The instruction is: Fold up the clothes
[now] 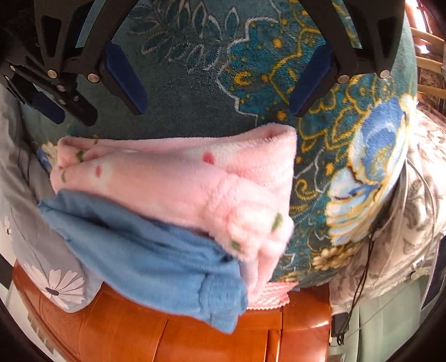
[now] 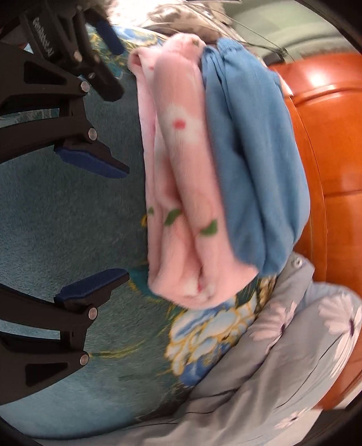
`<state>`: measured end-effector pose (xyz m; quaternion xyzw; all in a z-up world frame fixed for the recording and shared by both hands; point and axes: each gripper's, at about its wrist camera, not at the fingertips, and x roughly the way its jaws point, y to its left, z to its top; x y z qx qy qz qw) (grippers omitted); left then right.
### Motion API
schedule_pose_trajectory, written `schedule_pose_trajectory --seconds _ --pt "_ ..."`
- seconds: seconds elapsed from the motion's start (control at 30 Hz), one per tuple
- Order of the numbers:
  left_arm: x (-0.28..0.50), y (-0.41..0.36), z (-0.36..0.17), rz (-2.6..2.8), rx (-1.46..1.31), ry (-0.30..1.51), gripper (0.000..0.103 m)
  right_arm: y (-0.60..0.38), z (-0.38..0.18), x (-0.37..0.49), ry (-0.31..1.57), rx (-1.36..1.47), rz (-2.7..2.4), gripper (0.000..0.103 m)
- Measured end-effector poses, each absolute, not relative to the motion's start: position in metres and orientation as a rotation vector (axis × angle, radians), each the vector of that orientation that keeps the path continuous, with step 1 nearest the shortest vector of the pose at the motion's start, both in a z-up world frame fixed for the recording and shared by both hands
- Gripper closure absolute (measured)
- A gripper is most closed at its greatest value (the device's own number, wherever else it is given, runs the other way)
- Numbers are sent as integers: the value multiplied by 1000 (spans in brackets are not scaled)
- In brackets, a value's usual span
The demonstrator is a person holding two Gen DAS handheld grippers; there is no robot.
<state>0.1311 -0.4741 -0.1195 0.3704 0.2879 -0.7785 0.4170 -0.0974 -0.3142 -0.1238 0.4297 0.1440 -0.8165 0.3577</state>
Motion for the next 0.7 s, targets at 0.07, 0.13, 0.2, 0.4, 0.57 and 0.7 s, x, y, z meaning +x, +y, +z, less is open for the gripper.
schedule_pose_trajectory --seconds 0.07,0.13,0.2,0.4,0.57,0.7 --pt "127 -473 -124 -1959 922 693 0 -312 -127 -98 366 1103 -2135 34" --pt "125 -473 -129 -1953 925 673 0 -313 -129 -96 383 1083 -2159 34" --pt "124 -473 -131 -1949 918 661 0 -313 -131 -96 379 1069 -2169 34" --pt "122 -472 -137 -1934 927 631 0 -313 -137 -92 380 1049 -2168 34" --pt "114 -469 -137 -1931 943 609 0 -310 -135 -89 379 1043 -2180 34" --pt "112 -466 -136 -1932 943 603 0 -308 -132 -87 381 1045 -2179 34"
